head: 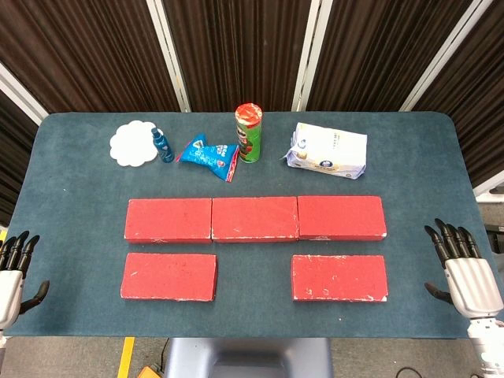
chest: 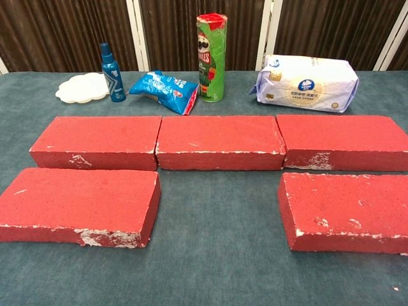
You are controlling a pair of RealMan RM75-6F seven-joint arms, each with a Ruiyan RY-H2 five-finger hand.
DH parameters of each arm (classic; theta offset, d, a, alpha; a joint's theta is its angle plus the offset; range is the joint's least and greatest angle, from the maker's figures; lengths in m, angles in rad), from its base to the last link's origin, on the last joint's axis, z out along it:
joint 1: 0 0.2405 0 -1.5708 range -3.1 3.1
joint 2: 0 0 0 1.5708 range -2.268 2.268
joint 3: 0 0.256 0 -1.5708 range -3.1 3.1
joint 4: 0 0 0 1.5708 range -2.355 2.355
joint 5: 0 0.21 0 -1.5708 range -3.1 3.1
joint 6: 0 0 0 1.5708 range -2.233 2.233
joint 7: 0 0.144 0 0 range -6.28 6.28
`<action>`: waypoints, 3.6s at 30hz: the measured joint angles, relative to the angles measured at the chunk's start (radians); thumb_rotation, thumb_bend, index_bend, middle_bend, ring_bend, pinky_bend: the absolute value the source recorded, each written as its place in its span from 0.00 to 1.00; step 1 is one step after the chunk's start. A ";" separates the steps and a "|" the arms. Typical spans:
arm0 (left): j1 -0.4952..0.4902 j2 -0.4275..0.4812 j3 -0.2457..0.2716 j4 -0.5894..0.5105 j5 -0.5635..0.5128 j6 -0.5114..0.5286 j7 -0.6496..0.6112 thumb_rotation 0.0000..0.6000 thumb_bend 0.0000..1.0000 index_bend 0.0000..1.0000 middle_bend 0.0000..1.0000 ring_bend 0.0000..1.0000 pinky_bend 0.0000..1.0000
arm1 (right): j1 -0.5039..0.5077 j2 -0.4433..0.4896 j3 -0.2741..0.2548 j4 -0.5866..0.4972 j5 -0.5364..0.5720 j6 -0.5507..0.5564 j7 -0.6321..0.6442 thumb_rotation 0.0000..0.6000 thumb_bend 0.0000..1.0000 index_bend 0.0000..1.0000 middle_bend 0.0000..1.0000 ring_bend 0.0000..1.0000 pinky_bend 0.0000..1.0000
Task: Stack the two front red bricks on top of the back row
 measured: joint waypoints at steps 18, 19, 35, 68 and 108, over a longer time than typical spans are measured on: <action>-0.003 0.018 0.009 -0.029 0.005 -0.029 -0.058 1.00 0.30 0.00 0.00 0.00 0.04 | -0.007 0.010 -0.010 -0.010 -0.011 0.006 0.016 1.00 0.00 0.09 0.08 0.09 0.00; -0.006 0.023 0.009 -0.033 0.000 -0.040 -0.062 1.00 0.29 0.00 0.00 0.00 0.03 | -0.006 0.011 -0.011 -0.011 -0.012 0.002 0.017 1.00 0.00 0.09 0.08 0.09 0.00; -0.186 0.305 -0.012 -0.467 -0.167 -0.338 0.227 1.00 0.25 0.00 0.00 0.00 0.01 | 0.017 0.033 -0.026 -0.036 0.031 -0.084 0.008 1.00 0.00 0.09 0.08 0.09 0.00; -0.586 -0.129 0.015 -0.699 -0.762 -0.179 0.903 1.00 0.20 0.00 0.00 0.00 0.01 | 0.037 0.019 -0.030 -0.040 0.060 -0.126 -0.009 1.00 0.00 0.09 0.08 0.09 0.00; -0.776 -0.364 -0.035 -0.630 -1.071 -0.013 0.967 1.00 0.18 0.00 0.00 0.00 0.01 | 0.049 0.018 -0.038 -0.056 0.081 -0.154 -0.032 1.00 0.00 0.09 0.08 0.09 0.00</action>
